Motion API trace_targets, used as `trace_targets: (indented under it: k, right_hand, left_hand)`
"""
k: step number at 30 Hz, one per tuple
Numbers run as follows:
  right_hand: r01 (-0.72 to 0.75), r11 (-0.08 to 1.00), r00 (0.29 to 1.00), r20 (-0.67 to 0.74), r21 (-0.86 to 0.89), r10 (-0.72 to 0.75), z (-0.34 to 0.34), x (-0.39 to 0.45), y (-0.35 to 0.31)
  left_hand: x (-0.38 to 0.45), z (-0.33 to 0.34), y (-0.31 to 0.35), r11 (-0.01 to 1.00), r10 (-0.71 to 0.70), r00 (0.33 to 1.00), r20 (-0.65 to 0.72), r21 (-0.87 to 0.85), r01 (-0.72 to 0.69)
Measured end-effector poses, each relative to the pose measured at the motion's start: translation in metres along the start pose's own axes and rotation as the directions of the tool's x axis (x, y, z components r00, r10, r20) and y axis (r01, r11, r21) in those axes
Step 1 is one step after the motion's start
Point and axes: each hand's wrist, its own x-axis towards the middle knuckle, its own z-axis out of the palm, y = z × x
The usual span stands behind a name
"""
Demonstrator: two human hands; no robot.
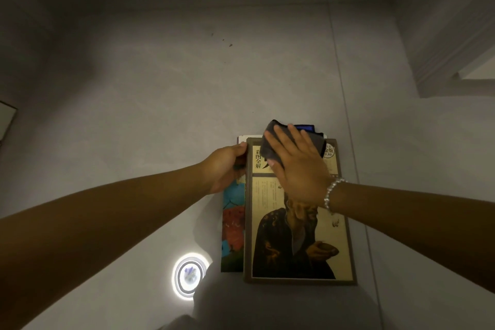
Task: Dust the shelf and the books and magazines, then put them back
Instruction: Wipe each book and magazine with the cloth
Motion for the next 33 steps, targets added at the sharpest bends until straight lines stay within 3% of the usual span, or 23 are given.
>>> trace_targets:
  k: [3,7,11,13,17,21,24,27,29,31,33]
  right_hand:
    - [0.153,0.986,0.988,-0.015,-0.061,-0.154,0.004,-0.012,-0.01]
    - [0.419,0.894,0.908,0.055,-0.161,-0.416,0.008,-0.029,0.0]
    - [0.57,0.804,0.822,0.102,-0.172,-0.561,0.002,-0.031,0.027]
    - [0.504,0.848,0.864,0.077,-0.164,-0.498,0.001,-0.029,0.039]
    - [0.211,0.97,0.977,0.003,-0.12,-0.212,-0.002,-0.031,0.058]
    - [0.008,0.999,0.999,-0.044,-0.045,-0.01,0.0,-0.045,0.05]
    - [0.137,0.987,0.99,-0.013,-0.087,-0.138,0.007,-0.069,0.039]
    - [0.343,0.929,0.939,0.064,-0.138,-0.337,0.005,-0.087,0.047]
    - [0.405,0.905,0.914,0.09,-0.132,-0.396,0.0,-0.084,0.056]
    - [0.352,0.929,0.935,0.091,-0.115,-0.343,-0.003,-0.071,0.065]
    - [0.193,0.978,0.981,0.055,-0.082,-0.189,-0.008,-0.055,0.072]
  left_hand:
    - [0.0,0.0,0.001,0.998,0.003,1.0,0.012,-0.059,-0.002]
    - [-0.001,0.0,0.001,0.996,0.007,0.999,0.04,-0.088,-0.003]
    - [-0.001,0.0,0.0,0.999,0.024,1.0,0.015,0.04,-0.025]
    - [-0.002,0.001,0.0,0.99,0.047,0.999,0.017,0.134,-0.049]
    - [-0.003,0.0,0.0,0.977,0.04,0.999,0.005,0.209,-0.041]
    - [-0.003,-0.001,-0.001,0.975,0.049,0.999,-0.004,0.217,-0.047]
    - [-0.004,0.001,-0.001,0.968,0.061,0.998,-0.019,0.247,-0.054]
    - [-0.006,0.003,0.0,0.961,0.068,0.997,-0.038,0.269,-0.055]
    - [-0.008,0.004,0.001,0.95,0.079,0.996,-0.046,0.307,-0.062]
    - [-0.008,0.005,0.002,0.943,0.083,0.995,-0.051,0.326,-0.062]
    - [-0.008,0.006,0.002,0.942,0.082,0.995,-0.06,0.33,-0.058]
